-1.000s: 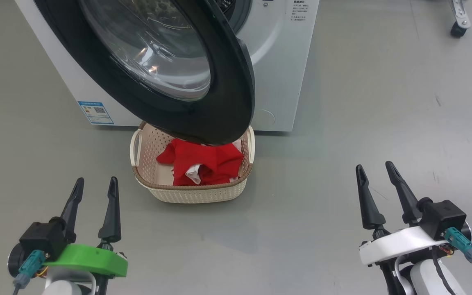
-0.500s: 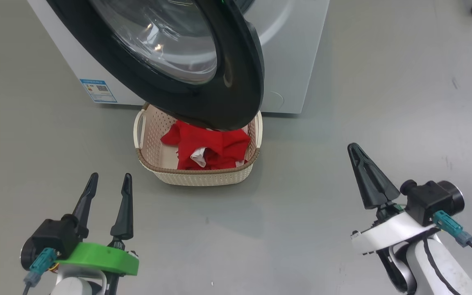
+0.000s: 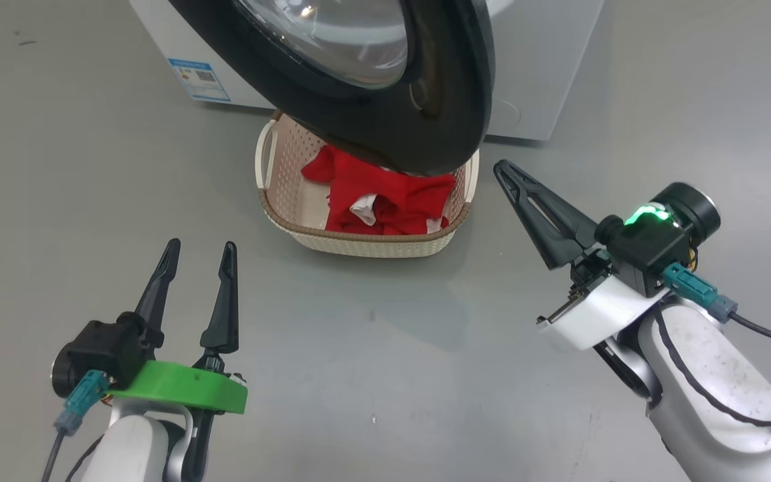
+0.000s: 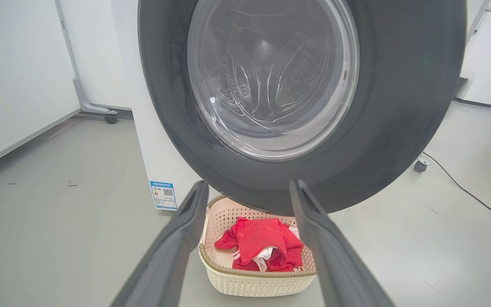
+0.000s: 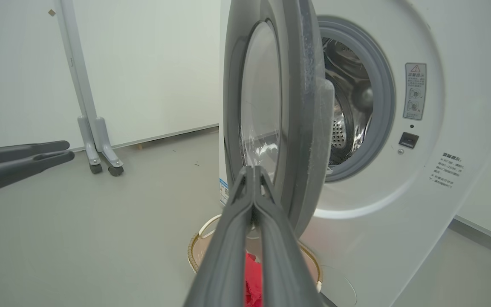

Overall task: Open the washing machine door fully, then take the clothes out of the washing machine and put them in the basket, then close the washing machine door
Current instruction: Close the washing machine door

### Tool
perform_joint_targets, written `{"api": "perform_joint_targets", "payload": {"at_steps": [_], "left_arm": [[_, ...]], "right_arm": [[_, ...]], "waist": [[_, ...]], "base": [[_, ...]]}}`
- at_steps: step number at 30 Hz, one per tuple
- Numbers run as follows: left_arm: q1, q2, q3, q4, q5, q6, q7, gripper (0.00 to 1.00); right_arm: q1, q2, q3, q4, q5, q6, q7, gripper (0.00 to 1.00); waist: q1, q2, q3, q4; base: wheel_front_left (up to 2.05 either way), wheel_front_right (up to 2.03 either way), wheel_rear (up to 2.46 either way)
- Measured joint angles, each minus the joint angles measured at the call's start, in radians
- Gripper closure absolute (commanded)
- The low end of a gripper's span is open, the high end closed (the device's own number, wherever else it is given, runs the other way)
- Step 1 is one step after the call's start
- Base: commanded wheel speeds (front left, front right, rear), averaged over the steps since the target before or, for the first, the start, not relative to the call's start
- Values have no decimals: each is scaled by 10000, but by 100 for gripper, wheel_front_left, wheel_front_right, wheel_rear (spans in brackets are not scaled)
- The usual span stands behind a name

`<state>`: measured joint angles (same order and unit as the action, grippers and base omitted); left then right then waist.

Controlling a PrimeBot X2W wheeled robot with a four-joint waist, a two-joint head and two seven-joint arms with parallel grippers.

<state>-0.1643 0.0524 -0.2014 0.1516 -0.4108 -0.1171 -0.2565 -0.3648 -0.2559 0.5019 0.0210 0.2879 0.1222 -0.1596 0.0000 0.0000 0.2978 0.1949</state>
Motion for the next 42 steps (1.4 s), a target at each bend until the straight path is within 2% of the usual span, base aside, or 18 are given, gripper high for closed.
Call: {"api": "perform_joint_targets", "payload": {"at_steps": [16, 21, 34, 42], "left_arm": [[-686, -113, -50, -63, 0, -29, 0, 0], [-841, -148, -188, -61, 0, -31, 0, 0], [-1130, -209, -272, -259, -40, -35, 0, 0], [-1452, -244, -631, -453, -568, -35, -2, 0]], "right_arm": [[-2173, -546, 324, 771, 696, 0, 368, 100], [-2544, -711, 111, 1108, 963, 23, 368, 100], [-4053, -1342, -485, 1716, 1392, 86, 357, 100], [-5299, -1965, -840, 1906, 1444, 86, 621, 100]], "waist": [[0, 0, 1283, 1173], [0, 0, 1592, 1409], [0, 0, 2389, 1642], [0, 0, 2971, 1715]], "base": [[0, 0, 0], [0, 0, 0], [0, 0, 0], [0, 0, 0]]}}
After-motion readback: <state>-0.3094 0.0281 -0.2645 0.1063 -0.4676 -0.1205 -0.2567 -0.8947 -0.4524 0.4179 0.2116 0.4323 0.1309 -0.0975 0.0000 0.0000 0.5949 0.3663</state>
